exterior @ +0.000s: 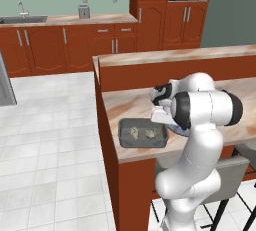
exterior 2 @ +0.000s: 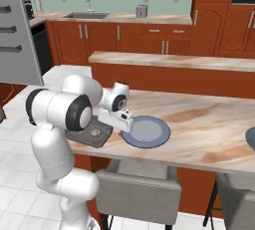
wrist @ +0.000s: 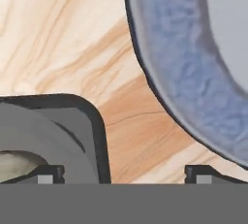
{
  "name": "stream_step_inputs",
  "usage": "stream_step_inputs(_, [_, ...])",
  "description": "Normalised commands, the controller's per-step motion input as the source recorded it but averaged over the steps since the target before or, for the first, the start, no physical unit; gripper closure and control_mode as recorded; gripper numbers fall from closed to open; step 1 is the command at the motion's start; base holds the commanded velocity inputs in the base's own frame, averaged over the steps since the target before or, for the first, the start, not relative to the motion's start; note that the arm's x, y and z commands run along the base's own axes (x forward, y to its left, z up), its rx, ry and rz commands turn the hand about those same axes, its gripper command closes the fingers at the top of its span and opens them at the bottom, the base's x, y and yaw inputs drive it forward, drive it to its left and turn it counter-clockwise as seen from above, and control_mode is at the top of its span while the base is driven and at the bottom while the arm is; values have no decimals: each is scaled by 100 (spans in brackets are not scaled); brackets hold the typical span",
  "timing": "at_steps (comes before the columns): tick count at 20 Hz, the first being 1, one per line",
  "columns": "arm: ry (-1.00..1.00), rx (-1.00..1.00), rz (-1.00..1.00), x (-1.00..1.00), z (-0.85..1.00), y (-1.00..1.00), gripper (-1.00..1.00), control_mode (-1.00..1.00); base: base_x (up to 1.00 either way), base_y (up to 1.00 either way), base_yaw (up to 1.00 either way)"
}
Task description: Place two dumplings into each of the tupperware containers and then place the containers in the fridge.
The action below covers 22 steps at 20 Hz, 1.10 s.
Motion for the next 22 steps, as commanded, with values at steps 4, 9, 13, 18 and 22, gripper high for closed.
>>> stream_step_inputs(4, [-27, 0, -1, -66, 0, 0, -100, -100, 0, 0, 0])
stream_step_inputs(9, [-14, 0, -3, -30, -2, 24, -100, -100, 0, 0, 0])
stream_step_inputs(13, [-9, 0, -3, 18, -3, 23, -100, -100, 0, 0, 0])
stream_step_inputs(18, [-2, 0, 0, 18, -1, 0, -100, -100, 0, 0, 0])
stream_step_inputs(22, [1, 0, 0, 0, -1, 0, 100, -100, 0, 0, 0])
